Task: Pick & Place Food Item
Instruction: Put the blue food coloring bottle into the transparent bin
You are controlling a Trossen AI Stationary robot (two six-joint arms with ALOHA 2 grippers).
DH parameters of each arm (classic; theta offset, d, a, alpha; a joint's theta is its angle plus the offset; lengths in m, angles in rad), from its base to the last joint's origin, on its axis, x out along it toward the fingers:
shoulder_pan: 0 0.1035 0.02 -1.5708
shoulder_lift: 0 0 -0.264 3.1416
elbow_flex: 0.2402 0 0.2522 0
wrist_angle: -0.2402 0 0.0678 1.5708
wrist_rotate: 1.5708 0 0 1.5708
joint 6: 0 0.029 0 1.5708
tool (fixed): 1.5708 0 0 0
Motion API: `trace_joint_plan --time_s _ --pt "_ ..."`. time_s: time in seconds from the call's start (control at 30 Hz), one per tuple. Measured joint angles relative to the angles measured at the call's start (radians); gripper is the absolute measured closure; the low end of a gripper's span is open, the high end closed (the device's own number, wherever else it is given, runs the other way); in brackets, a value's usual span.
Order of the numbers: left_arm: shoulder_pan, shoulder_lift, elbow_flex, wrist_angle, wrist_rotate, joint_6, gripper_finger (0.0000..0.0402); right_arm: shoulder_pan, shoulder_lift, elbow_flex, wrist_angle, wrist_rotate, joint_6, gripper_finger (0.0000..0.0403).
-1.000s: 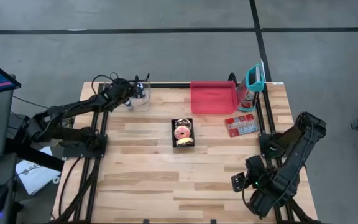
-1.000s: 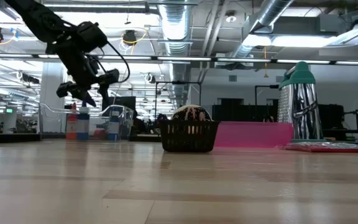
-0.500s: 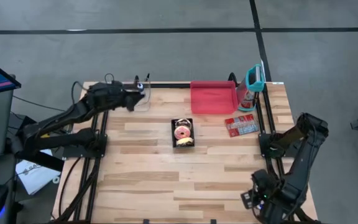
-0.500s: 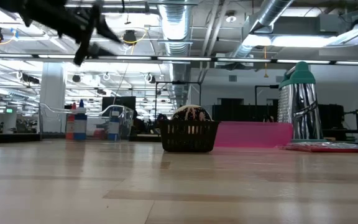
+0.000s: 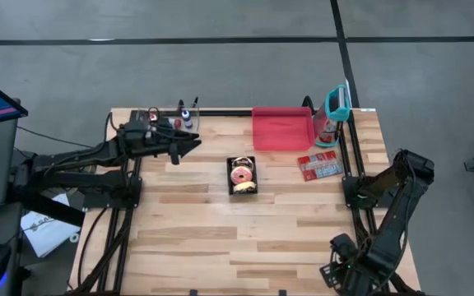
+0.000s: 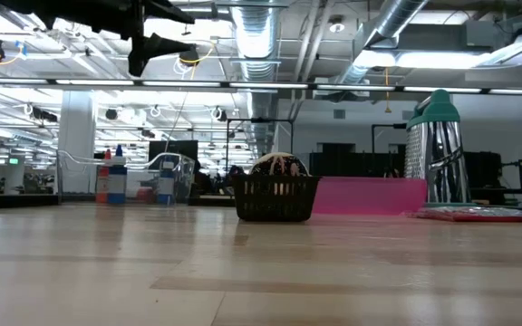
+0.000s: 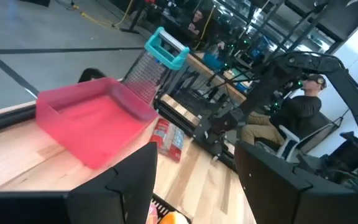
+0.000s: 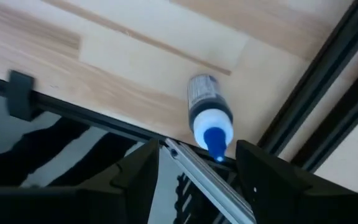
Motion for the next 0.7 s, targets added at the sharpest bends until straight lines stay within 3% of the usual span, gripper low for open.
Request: trace_joint_plan --time_s 0.7 --pt "-0.020 0.033 0.000 0.072 0.000 -0.026 0.0194 0.025 0.000 -0.140 0.155 -0.050 0.009 0.0198"
